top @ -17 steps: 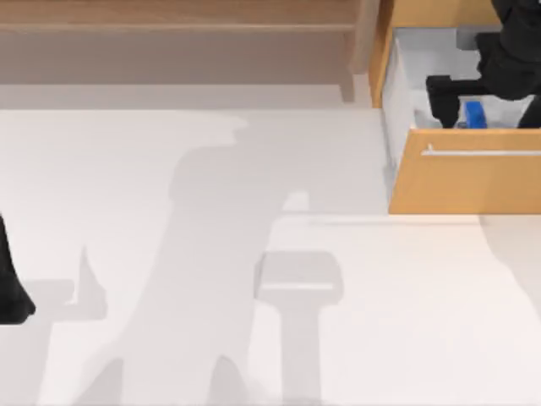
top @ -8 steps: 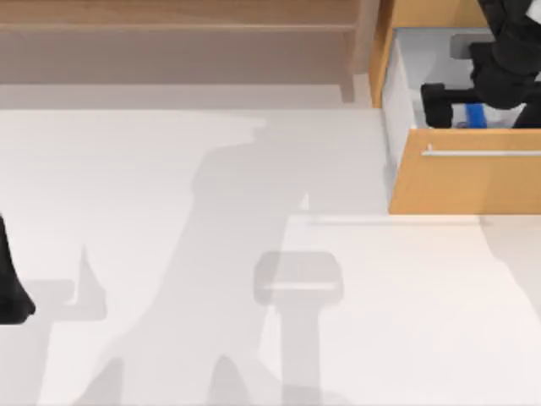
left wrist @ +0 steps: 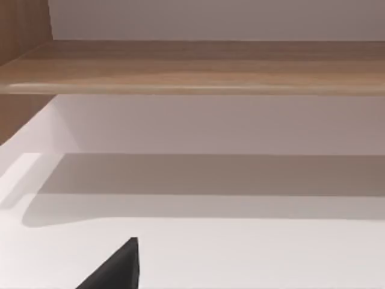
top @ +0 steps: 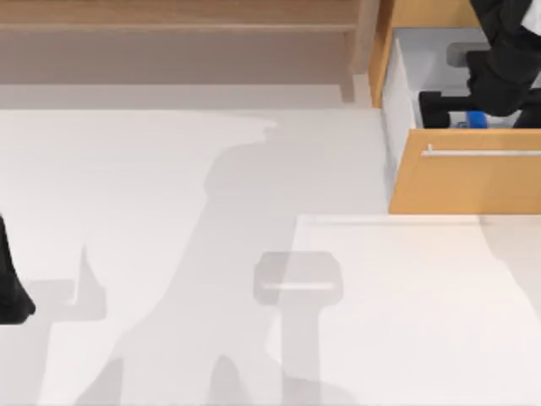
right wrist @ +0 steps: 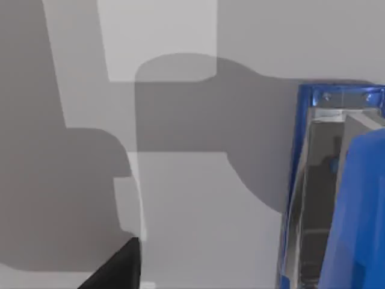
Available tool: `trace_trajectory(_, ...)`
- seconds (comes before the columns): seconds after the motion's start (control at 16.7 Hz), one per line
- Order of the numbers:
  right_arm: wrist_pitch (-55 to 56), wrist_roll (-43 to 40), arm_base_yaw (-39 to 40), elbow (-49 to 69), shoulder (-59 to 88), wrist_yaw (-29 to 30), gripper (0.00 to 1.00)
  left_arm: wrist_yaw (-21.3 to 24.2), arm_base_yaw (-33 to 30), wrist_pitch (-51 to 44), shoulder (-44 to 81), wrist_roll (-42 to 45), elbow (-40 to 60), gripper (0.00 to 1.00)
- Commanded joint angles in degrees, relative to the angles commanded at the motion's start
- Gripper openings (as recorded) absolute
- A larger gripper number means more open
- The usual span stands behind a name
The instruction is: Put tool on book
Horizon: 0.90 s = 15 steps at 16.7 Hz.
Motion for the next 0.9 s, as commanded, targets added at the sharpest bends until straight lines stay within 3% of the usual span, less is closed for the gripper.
trace_trajectory(0.72,0.00,0.00,0.00,0.00,0.00,0.00,0.02,0.00,0.00,0.00,0.00,0.00,0.00,1.00)
trace_trajectory(0.9,0.00,0.00,0.00,0.00,0.00,0.00,0.00,0.00,0.00,0.00,0.00,0.00,0.00,1.00)
